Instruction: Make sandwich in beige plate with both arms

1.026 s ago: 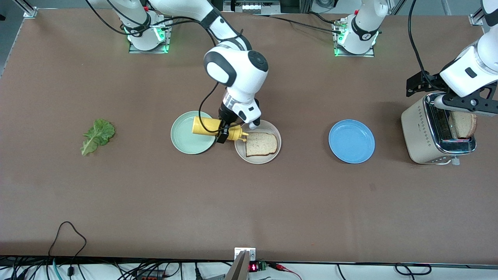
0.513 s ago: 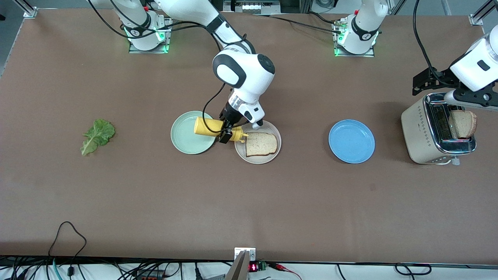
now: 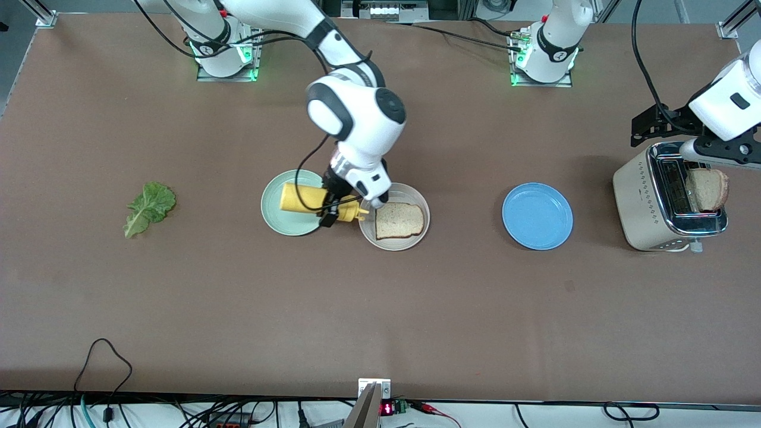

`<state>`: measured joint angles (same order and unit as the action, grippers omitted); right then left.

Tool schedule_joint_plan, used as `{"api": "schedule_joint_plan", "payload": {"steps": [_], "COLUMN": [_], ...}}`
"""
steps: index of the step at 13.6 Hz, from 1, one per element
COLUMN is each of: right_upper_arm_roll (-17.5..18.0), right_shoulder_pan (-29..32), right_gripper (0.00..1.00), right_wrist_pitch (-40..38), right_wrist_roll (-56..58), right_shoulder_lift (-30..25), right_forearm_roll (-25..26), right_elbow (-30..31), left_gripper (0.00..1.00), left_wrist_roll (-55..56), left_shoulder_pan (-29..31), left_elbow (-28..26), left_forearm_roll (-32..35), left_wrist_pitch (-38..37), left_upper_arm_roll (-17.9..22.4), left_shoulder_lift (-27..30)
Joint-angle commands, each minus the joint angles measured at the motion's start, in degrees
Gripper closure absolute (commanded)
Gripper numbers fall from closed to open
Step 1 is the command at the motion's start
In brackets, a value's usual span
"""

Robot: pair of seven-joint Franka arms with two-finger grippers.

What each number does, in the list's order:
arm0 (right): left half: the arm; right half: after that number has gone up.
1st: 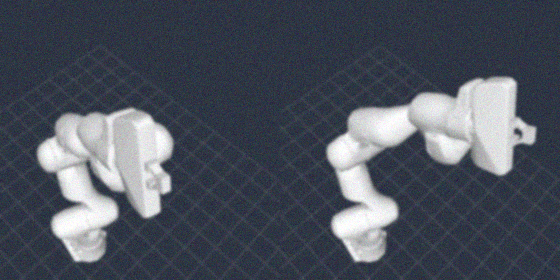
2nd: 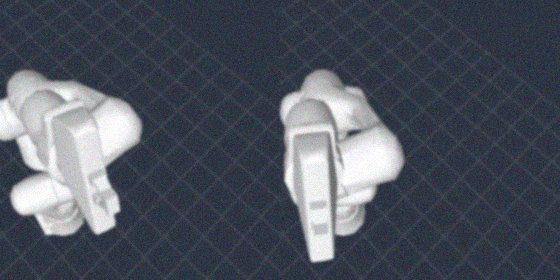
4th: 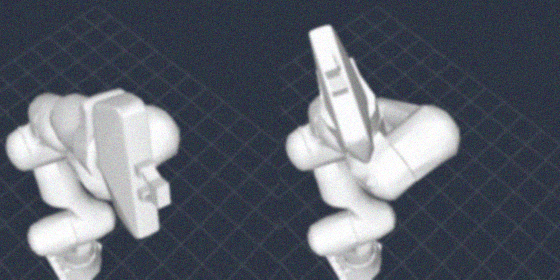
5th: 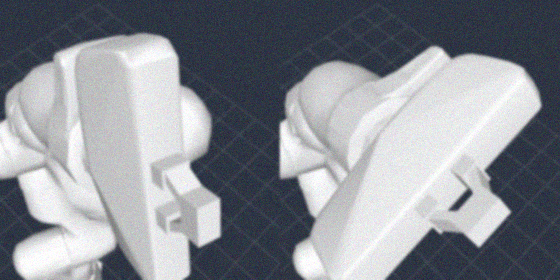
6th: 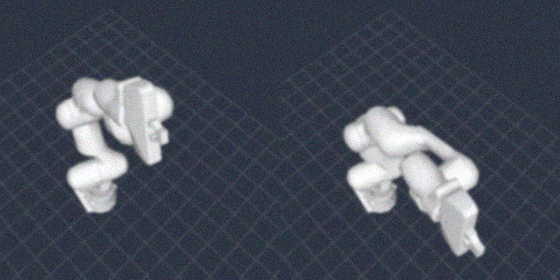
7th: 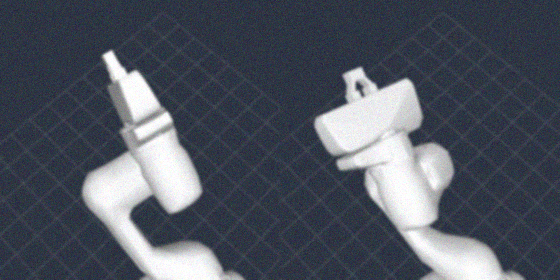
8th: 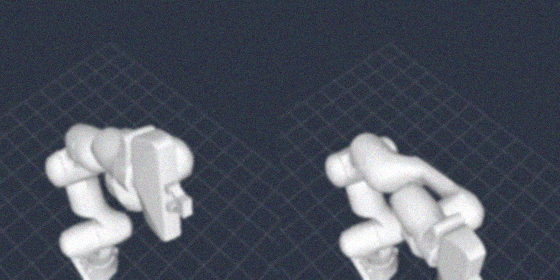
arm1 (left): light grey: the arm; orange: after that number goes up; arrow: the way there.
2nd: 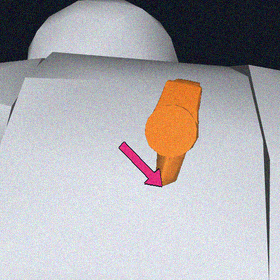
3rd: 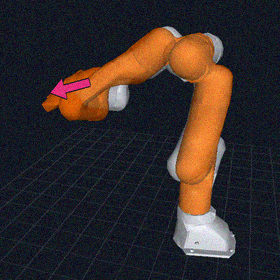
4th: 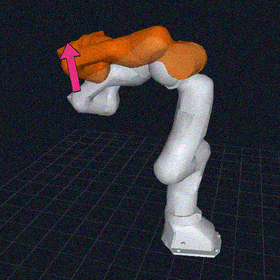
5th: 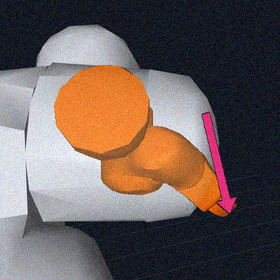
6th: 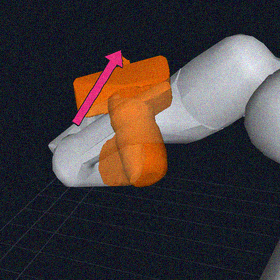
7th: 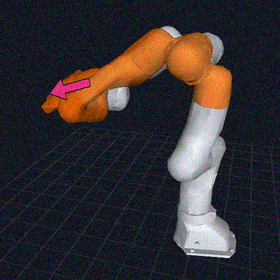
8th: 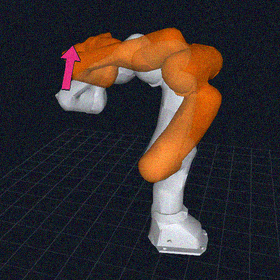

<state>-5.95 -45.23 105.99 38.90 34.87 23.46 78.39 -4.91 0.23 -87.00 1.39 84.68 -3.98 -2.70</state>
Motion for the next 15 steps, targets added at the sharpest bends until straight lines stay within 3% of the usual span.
{"api": "schedule_joint_plan", "payload": {"steps": [1,5,9,13,15], "right_upper_arm_roll": [1.2,1.2,1.1,1.1,1.1], "right_shoulder_pan": [7.4,18.2,29.8,40.6,44.4], "right_gripper": [0.61,0.61,0.61,0.61,0.61], "right_wrist_pitch": [-0.7,-0.6,1.1,0.5,0.1], "right_wrist_roll": [9.8,27.2,45.6,65.3,74.9], "right_shoulder_lift": [-8.4,-15.3,-20.0,-19.6,-18.4], "right_forearm_roll": [-10.6,-27.9,-46.9,-67.4,-75.3], "right_elbow": [3.2,8.0,17.6,26.3,30.5], "left_gripper": [0.00,0.00,0.00,0.00,0.00], "left_wrist_roll": [-0.3,-0.5,-0.5,-0.5,-0.4], "left_shoulder_pan": [0.4,0.5,0.6,0.6,0.5], "left_elbow": [0.5,0.5,0.5,0.5,0.5], "left_forearm_roll": [-0.2,-0.2,-0.2,-0.1,-0.1], "left_wrist_pitch": [-0.3,-0.6,-1.4,-2.2,-2.5], "left_upper_arm_roll": [0.0,0.2,0.2,0.0,-0.6], "left_shoulder_lift": [0.0,0.1,0.5,0.6,0.6]}}
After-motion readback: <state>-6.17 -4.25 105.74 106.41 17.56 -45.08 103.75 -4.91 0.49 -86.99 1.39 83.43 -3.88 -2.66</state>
